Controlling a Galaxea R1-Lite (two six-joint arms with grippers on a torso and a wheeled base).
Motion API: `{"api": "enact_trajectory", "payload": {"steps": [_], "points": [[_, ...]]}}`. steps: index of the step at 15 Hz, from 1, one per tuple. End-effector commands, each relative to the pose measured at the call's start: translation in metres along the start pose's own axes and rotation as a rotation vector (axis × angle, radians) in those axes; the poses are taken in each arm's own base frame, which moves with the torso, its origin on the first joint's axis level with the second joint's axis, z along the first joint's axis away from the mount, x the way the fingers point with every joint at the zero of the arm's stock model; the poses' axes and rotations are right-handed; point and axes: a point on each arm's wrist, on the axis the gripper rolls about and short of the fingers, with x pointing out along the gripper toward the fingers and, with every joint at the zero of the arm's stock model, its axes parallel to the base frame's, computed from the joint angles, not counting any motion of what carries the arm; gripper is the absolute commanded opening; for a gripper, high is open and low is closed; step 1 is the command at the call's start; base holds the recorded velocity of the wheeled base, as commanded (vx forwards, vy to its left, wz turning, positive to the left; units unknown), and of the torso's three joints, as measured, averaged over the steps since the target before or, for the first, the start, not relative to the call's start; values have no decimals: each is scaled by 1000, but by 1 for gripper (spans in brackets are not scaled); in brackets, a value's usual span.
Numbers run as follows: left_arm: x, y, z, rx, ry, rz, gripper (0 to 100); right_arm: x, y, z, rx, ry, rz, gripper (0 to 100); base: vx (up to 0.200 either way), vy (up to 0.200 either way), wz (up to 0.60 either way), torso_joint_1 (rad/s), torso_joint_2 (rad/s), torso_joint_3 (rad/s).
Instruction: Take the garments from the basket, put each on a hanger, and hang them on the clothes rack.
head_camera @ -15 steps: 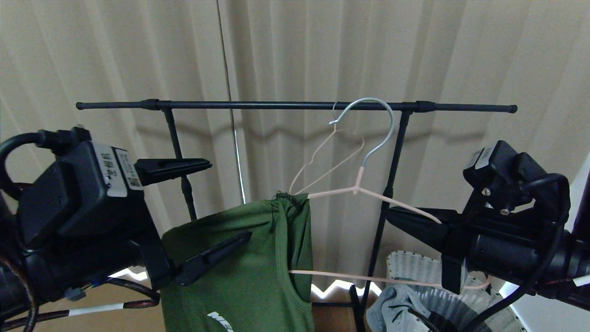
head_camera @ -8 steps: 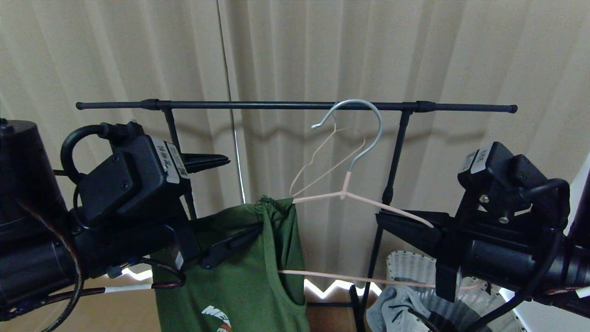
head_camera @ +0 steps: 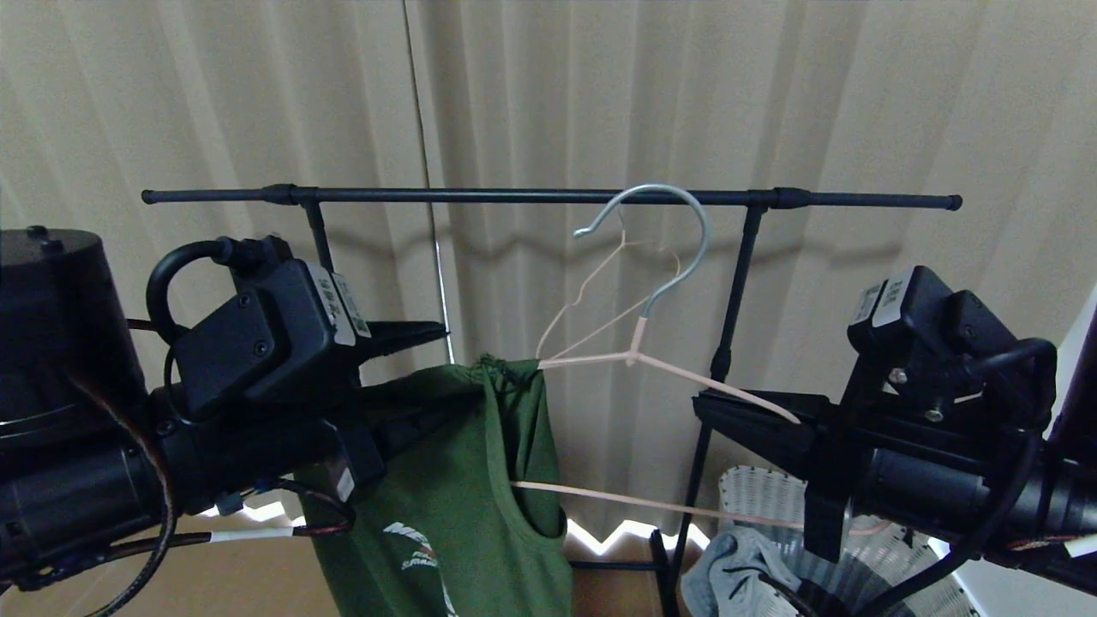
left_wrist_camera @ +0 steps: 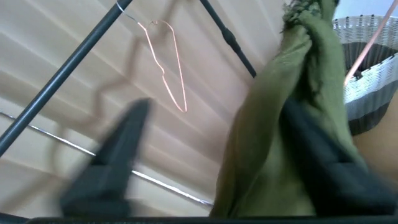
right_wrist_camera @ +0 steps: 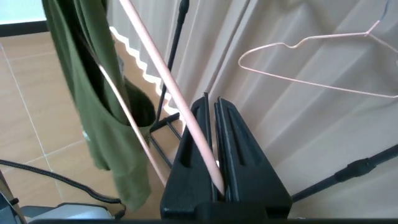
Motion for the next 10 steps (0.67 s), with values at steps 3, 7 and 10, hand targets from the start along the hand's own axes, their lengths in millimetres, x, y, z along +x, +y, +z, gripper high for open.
{"api": "enact_trajectory", "payload": {"steps": [3,7,10], "points": [[0,-1,-1,-1,4,-4,0,0,0,0,0,1,1,0,0,0,0,0,0,0],[0,-3,-4,-4,14,-8,0,0,0,-1,-2,6,2,0,0,0,0,0,0,0],[-2,-5,-7,-8,25,-10,0,0,0,-4,-3,16,-1,100,0,0,0,0,0,0]]}}
